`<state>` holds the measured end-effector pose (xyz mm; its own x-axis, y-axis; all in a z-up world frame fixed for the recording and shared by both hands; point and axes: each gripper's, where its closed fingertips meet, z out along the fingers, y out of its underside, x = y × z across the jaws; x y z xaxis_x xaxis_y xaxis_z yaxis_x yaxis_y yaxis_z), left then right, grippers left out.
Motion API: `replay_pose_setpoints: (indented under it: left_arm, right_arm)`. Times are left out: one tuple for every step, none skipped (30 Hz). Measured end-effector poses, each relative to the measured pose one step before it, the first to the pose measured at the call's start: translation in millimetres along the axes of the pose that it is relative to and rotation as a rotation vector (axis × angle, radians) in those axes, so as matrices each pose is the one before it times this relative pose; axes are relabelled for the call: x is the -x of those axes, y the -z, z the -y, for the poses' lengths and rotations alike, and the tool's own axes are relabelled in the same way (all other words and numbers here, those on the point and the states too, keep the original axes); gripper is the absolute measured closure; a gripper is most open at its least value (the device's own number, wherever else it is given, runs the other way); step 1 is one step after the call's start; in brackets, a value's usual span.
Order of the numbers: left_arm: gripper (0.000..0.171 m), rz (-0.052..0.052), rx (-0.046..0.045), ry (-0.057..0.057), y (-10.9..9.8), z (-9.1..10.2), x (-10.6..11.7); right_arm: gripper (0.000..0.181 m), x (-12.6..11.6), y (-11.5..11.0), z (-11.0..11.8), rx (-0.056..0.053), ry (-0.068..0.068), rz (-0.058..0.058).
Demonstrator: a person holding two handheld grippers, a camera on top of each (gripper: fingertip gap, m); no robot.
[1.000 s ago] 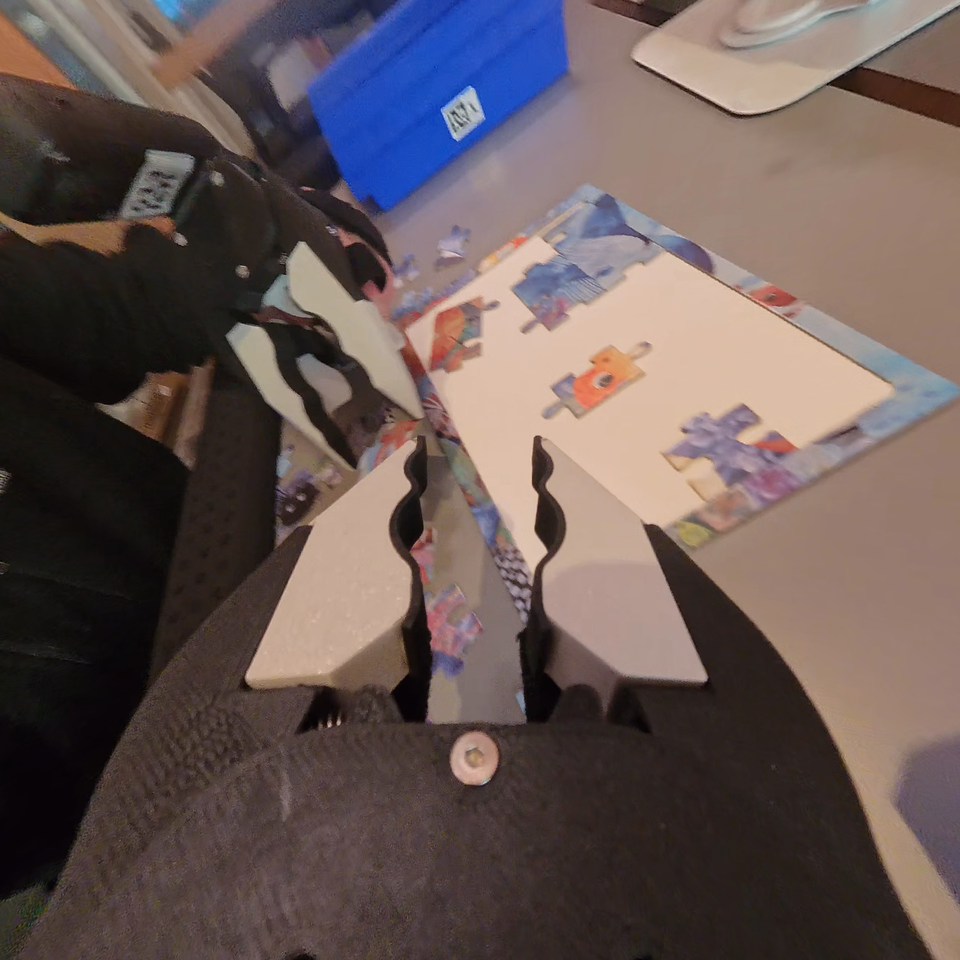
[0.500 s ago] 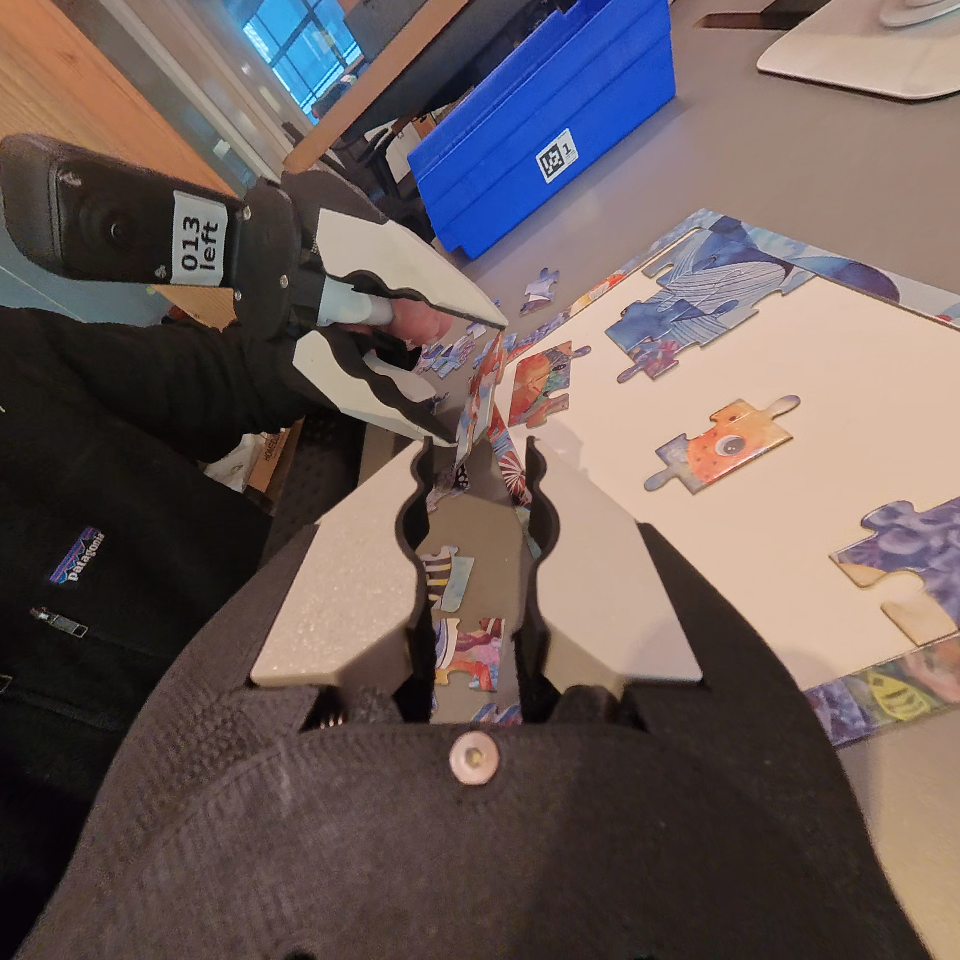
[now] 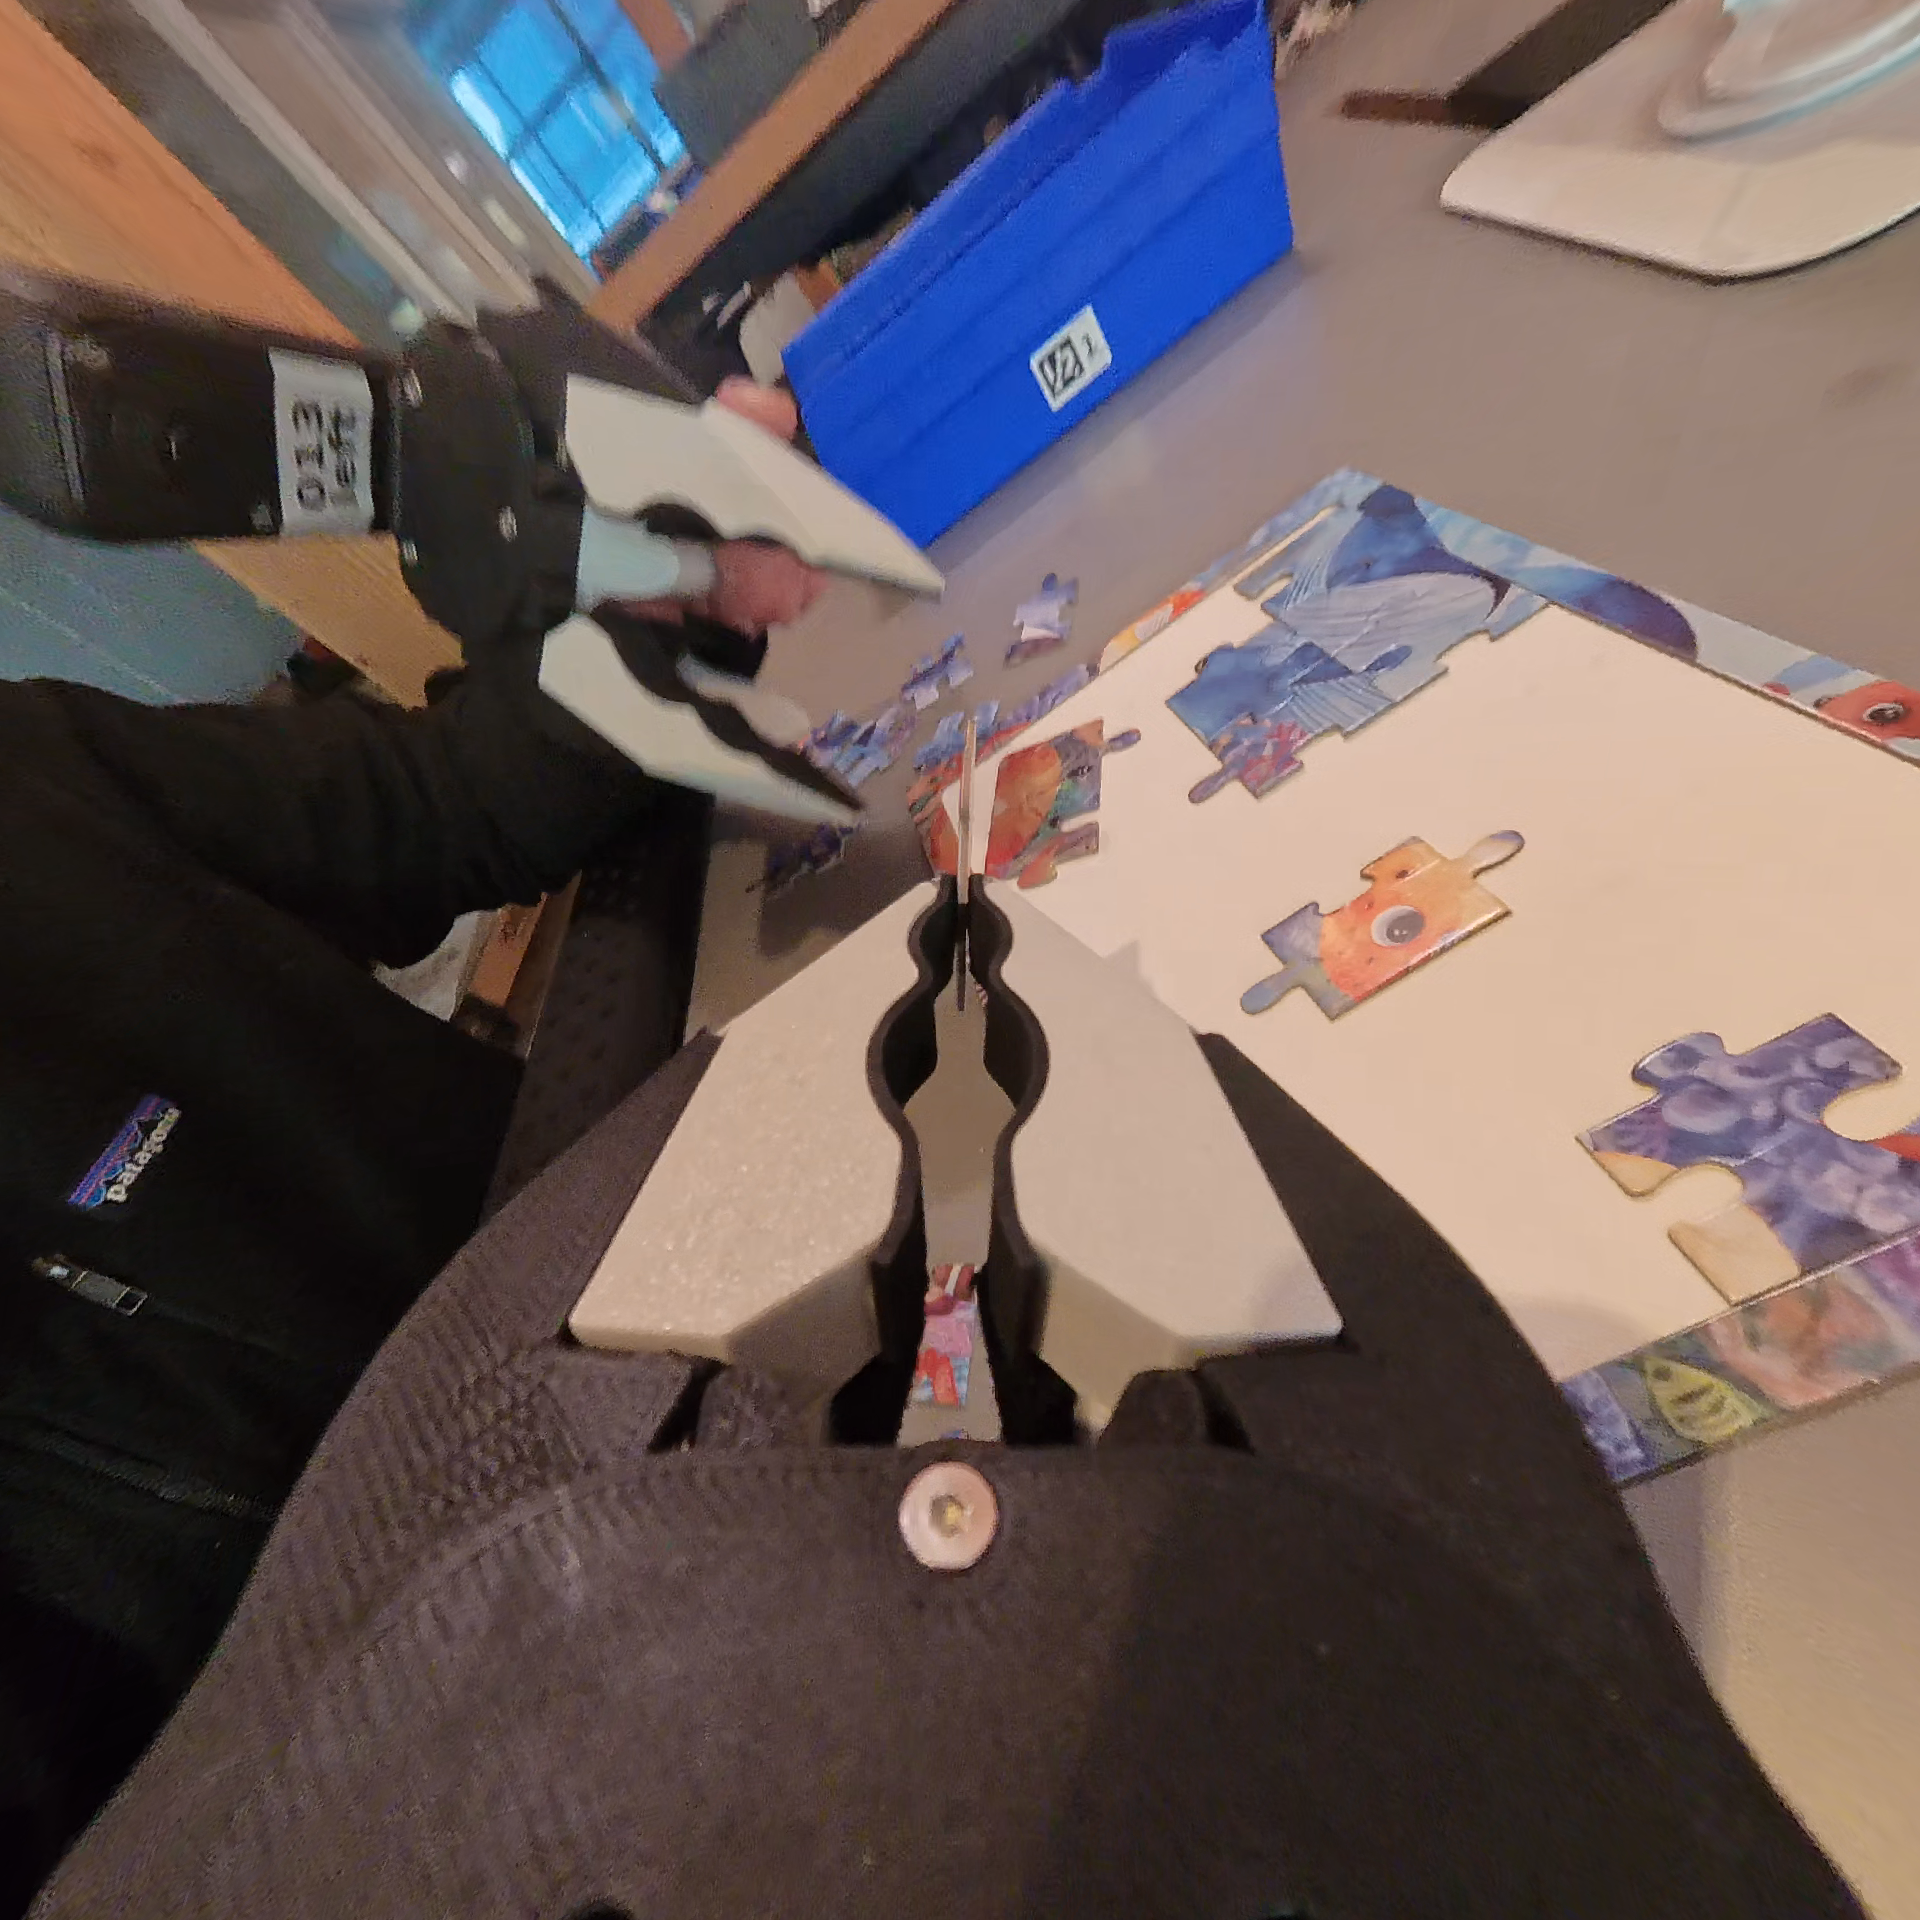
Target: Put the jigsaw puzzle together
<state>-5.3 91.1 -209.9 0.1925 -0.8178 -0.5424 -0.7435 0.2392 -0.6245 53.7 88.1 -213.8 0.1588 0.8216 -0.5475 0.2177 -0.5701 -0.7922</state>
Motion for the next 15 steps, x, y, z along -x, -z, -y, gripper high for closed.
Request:
replay_pose_setpoints:
  left_arm:
    - [0.117,-0.0007,0.04377,0.0295,7.24,-13.69,6.64]
    - [0.117,-0.0253,0.03409,0.0427,6.06,-13.98,2.21]
    - [0.118,-0.0262,0.02093,0.0461,4.19,-13.41,0.82]
    - [0.118,-0.0041,0.01190,0.0340,2.76,-12.97,2.85]
    - [0.120,-0.0070,0.01624,0.0211,1.04,-13.35,1.38]
    - [0.120,-0.0200,0.02132,0.0164,-0.54,-12.63,-1.41]
    - [0.120,-0.0133,0.01534,0.0100,-1.18,-9.88,-0.97]
    - [0.120,-0.0106,0.00441,0.0073,-1.57,-6.00,-0.75]
    - [0.120,-0.0302,0.00009,0.0106,-2.50,-3.23,-3.16]
    - [0.121,-0.0325,-0.00243,0.0084,-3.34,-0.98,-3.62]
    - [0.122,-0.0197,-0.00936,-0.0057,-3.97,1.22,-2.38]
    - [0.124,-0.0291,0.00235,-0.0104,-5.10,-0.02,-3.77]
    - [0.123,-0.0313,0.02107,-0.0057,-6.15,-2.91,-3.61]
    - [0.123,-0.0147,0.02469,-0.0047,-6.23,-3.84,-1.11]
    - [0.123,-0.0153,0.01314,0.0002,-5.14,-2.29,-1.24]
  right_arm:
    - [0.181,-1.22,-2.04,-0.05,0.0269,-0.0042,-0.0051]
    - [0.181,-2.34,-3.08,-0.07,0.0334,0.0006,-0.0173]
    - [0.181,-1.69,-4.53,-1.42,0.0474,0.0121,-0.0178]
    - [0.181,-0.11,-5.60,-1.97,0.0560,0.0183,-0.0103]
    - [0.181,-0.05,-6.03,-0.92,0.0524,0.0123,-0.0075]
    - [0.181,-1.17,-6.07,-0.56,0.0519,0.0081,-0.0097]
    - [0.181,0.50,-6.34,-1.34,0.0594,0.0157,0.0032]
    - [0.181,1.94,-6.19,-1.35,0.0598,0.0178,0.0178]
    - [0.181,-0.19,-5.36,-0.61,0.0555,0.0119,0.0108]
    - [0.181,-2.94,-4.62,-1.03,0.0578,0.0021,0.0007]
    - [0.181,-3.06,-4.39,-2.28,0.0628,-0.0010,0.0042]
    - [0.181,-3.17,-3.76,-2.08,0.0607,0.0017,0.0049]
    - [0.181,-4.25,-2.95,-0.39,0.0489,0.0024,-0.0048]
    - [0.181,-2.78,-2.47,-0.74,0.0502,-0.0010,0.0028]
    - [0.181,-0.59,-2.03,-1.67,0.0551,0.0047,0.0118]
